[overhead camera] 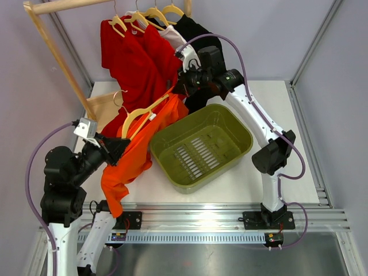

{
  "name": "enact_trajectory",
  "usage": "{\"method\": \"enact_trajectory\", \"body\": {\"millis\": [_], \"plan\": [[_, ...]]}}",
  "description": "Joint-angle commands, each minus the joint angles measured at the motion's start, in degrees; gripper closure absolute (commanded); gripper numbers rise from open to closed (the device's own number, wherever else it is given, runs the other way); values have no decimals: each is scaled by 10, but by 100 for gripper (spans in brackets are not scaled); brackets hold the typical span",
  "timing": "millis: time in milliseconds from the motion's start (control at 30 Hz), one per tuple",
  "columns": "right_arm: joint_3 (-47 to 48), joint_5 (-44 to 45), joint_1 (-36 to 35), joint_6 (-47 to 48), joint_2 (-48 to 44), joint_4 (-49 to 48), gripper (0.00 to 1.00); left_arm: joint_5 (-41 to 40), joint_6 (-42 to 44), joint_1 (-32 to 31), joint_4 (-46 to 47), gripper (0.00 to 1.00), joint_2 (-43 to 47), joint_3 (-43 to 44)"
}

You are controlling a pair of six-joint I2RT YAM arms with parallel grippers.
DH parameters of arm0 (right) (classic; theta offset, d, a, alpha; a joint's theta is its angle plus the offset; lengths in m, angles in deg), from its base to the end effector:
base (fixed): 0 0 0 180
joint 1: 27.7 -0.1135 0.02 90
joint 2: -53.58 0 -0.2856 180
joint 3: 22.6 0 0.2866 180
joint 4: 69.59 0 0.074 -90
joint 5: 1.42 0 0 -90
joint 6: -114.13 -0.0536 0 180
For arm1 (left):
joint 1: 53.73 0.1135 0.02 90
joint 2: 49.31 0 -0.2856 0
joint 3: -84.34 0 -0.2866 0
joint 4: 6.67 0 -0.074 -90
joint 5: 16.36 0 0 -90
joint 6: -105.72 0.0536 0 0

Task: Remove the t-shirt from the hanger
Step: Remove the tshirt from the hanger

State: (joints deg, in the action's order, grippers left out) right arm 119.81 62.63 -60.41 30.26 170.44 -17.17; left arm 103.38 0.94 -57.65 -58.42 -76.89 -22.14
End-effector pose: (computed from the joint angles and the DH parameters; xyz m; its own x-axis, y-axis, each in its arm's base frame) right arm 0.4220 0.2989 0.4367 -0.2912 -0.3011 -0.9081 -0.8503 0.5164 0.1014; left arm 0.0841 -0.0324 0.4395 -0.2384 -0.2057 -0.9491 0.5077 0.8067 -0.3024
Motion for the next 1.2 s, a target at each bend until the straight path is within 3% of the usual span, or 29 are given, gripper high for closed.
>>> {"method": "enact_trajectory", "body": {"millis": [0, 267, 567, 900, 1167], "plan": [[-10, 276, 164, 46, 6, -106, 100, 21, -2, -6, -35, 100, 51, 84], [-39, 197, 169, 53, 1, -89, 100, 20, -16, -6, -17, 100, 48, 108], [-24, 166, 191, 29, 32, -61, 100, -20, -14, -6, -13, 100, 40, 164], [-61, 126, 190, 24, 37, -58, 100, -39, -33, -6, 41, 100, 45, 152], [-95, -44, 189, 15, 33, -54, 100, -49, -79, -6, 148, 100, 53, 48]]}}
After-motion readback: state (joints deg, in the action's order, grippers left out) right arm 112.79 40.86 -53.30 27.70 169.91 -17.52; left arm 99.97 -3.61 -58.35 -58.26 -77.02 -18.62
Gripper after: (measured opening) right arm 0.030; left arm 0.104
